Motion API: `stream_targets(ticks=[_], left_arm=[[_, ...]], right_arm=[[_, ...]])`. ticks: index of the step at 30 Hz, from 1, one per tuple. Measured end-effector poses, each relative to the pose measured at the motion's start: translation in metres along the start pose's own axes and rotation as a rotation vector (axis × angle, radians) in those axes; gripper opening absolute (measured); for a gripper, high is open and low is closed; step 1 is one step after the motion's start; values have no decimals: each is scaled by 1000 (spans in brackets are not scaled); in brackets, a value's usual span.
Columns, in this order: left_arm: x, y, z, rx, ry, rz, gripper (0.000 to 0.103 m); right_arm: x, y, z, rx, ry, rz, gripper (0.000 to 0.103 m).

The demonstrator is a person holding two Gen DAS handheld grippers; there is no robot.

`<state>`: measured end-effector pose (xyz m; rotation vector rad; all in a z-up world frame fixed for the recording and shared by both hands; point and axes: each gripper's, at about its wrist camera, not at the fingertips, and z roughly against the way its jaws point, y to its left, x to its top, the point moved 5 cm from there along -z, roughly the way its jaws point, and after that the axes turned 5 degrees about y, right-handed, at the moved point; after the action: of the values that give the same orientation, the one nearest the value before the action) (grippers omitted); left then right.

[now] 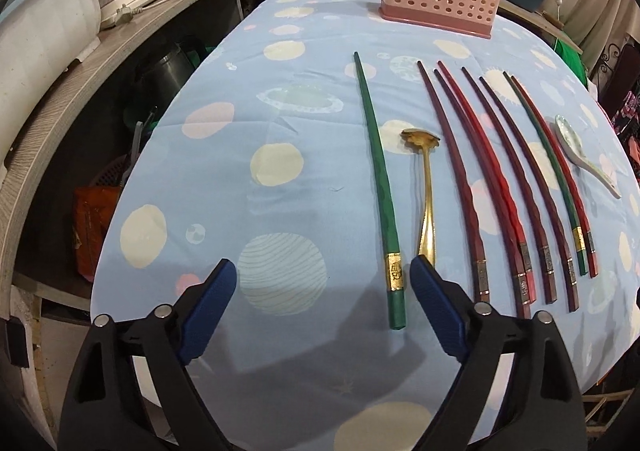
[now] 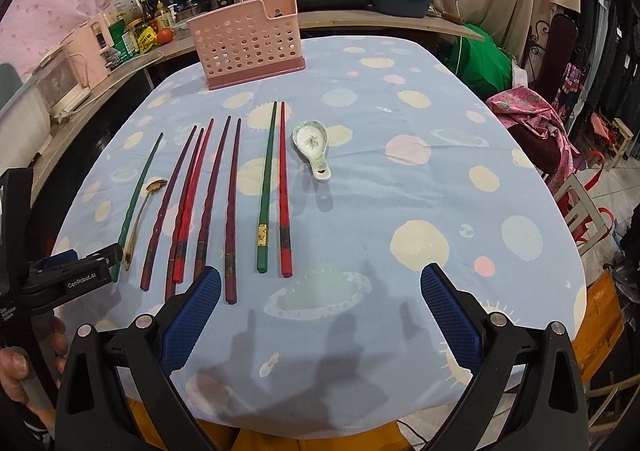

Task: Organize utensils
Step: 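Grasp green chopstick with left tool while right tool grasps white ceramic spoon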

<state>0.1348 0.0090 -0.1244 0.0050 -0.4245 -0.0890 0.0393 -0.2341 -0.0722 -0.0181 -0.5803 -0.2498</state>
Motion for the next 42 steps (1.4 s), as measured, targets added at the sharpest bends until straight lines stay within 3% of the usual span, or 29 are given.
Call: stream_targets(ticks=[6,12,18,26,29,32,42], left_arm=[[0,2,-2,-34,13,-2,65],[2,-1,1,-54,8,-10,40],[8,-1,0,-60,16,-6,14],[11,-4,-3,-39,16,-13,13],[11,-3,-2,-45,21,-8,13],[11,-4,-2,-44,23,-8,13],[11,-4,-3,-47,24,-9,13]], right_arm=[[7,0,-6,1,-2,1,96],[27,-3,-10,10,-35,-9,96],[57,-12,-22,57,-65,-54,85],[79,-15,-59,135,-12,-87,36],[77,-15,-71,152,20,-96,23],[73,-14,-80,165,44,-101,14],[60,-15,-94,207,75,-123,8]])
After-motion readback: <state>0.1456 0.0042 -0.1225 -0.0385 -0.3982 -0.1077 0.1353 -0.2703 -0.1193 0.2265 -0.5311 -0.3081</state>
